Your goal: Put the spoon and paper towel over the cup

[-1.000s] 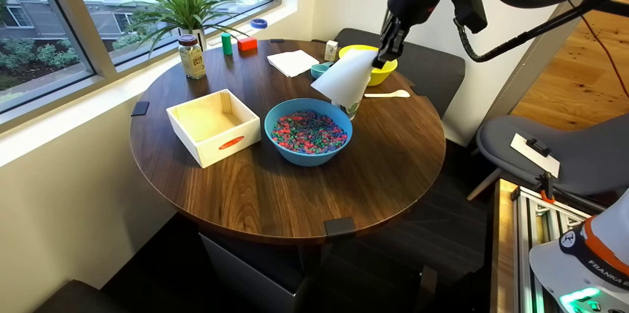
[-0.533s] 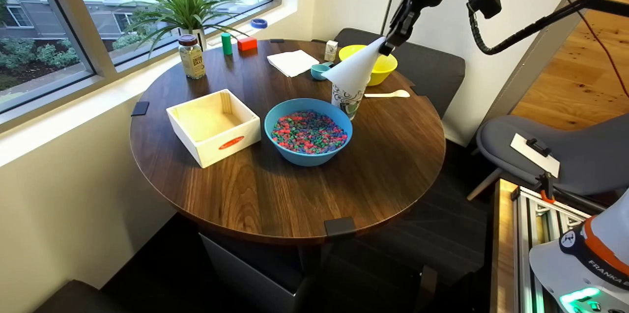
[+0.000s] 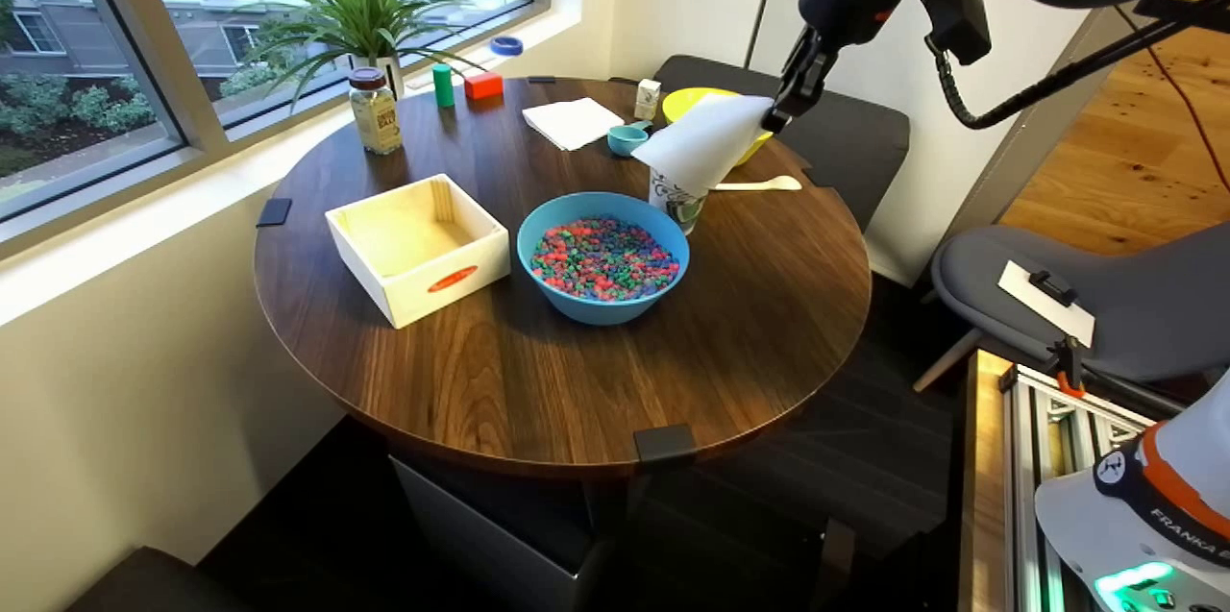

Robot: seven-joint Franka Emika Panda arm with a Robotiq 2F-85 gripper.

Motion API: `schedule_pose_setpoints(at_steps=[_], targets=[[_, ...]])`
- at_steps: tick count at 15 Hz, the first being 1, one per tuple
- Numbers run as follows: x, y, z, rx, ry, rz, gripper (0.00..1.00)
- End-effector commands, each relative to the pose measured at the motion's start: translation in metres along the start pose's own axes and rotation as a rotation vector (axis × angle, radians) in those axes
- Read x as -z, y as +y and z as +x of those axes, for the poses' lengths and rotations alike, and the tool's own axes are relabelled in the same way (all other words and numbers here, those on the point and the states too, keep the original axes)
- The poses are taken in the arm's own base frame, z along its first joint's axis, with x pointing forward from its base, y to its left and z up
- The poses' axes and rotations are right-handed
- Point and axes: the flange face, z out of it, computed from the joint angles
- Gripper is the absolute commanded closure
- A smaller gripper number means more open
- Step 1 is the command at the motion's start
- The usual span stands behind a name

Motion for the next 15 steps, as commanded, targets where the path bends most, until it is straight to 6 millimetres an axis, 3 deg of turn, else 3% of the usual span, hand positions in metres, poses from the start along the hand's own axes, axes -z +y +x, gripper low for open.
schedule_pose_setpoints(at_steps=[1, 8, 15], targets=[[-0.005, 0.009, -0.013, -0.031, 0.036, -0.027, 0.99], [0.005, 0.028, 0.0, -0.092, 0.184, -0.017, 0.99], [-0.01, 0.035, 0.002, -0.139, 0.17, 0.07, 0.99]])
